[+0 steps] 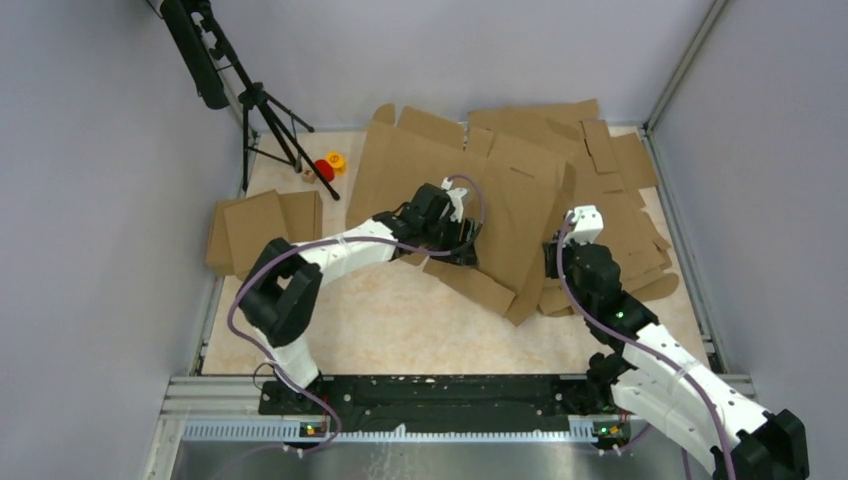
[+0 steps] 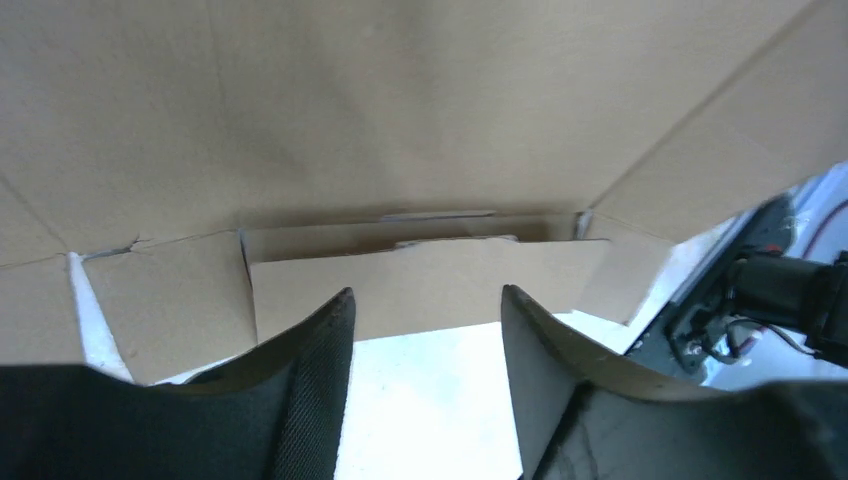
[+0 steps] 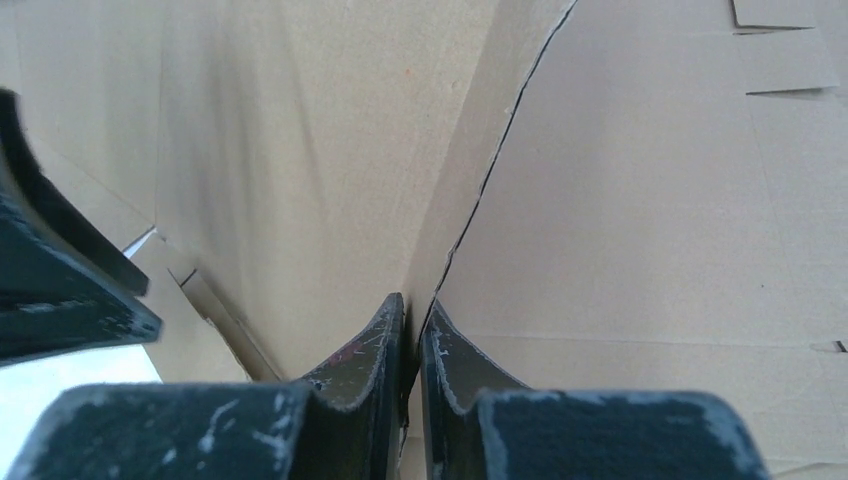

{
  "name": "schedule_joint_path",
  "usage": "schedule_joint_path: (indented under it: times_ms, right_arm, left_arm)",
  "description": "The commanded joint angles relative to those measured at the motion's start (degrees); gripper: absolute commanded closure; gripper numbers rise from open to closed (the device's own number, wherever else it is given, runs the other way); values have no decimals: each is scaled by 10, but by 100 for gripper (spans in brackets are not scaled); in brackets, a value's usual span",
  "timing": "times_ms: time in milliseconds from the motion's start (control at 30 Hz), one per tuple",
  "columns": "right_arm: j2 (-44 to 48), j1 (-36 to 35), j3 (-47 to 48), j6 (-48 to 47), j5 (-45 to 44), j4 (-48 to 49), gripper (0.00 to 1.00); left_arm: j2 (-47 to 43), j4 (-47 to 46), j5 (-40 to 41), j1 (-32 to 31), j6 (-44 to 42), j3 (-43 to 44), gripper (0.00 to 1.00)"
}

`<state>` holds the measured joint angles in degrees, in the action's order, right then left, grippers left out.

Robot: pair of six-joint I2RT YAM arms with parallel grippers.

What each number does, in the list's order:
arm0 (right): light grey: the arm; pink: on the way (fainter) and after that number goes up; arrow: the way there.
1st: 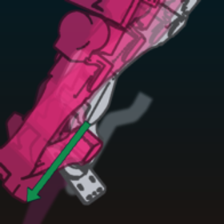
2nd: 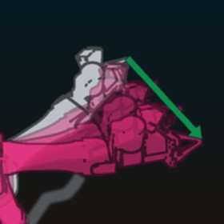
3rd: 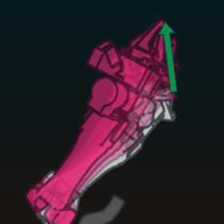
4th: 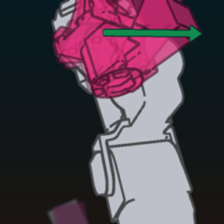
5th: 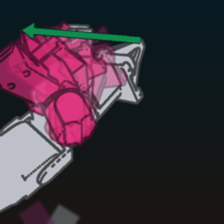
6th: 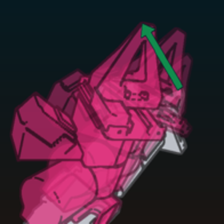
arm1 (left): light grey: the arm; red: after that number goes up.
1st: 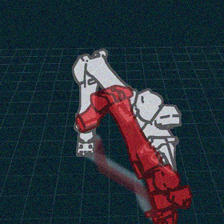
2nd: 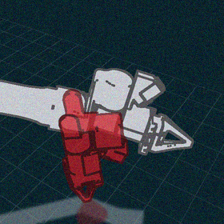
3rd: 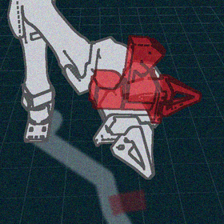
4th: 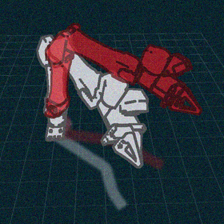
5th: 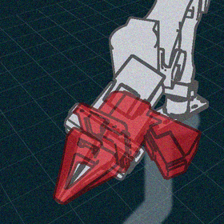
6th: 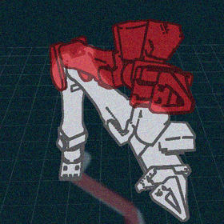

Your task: Fold the paper box

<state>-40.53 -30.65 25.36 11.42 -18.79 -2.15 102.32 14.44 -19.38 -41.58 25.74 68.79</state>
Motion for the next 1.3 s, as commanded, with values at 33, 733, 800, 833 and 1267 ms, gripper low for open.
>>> schedule_joint_path:
  times_ms: [33,733,800,833,1267]
  right_arm:
    - [10,-6,-6,-32,-13,69,93]
    - [7,-5,-26,-72,7,153,95]
    - [7,-6,-27,-72,2,155,95]
    - [7,-5,-27,-74,-2,155,95]
    - [3,-6,-25,-60,-60,138,99]
  left_arm:
    - [-99,-123,9,-1,-10,-53,68]
    - [79,6,16,-46,-129,121,100]
    - [93,49,-23,-46,-152,144,100]
    - [103,78,-47,-46,-167,162,100]
    - [126,313,-151,-48,-217,265,100]
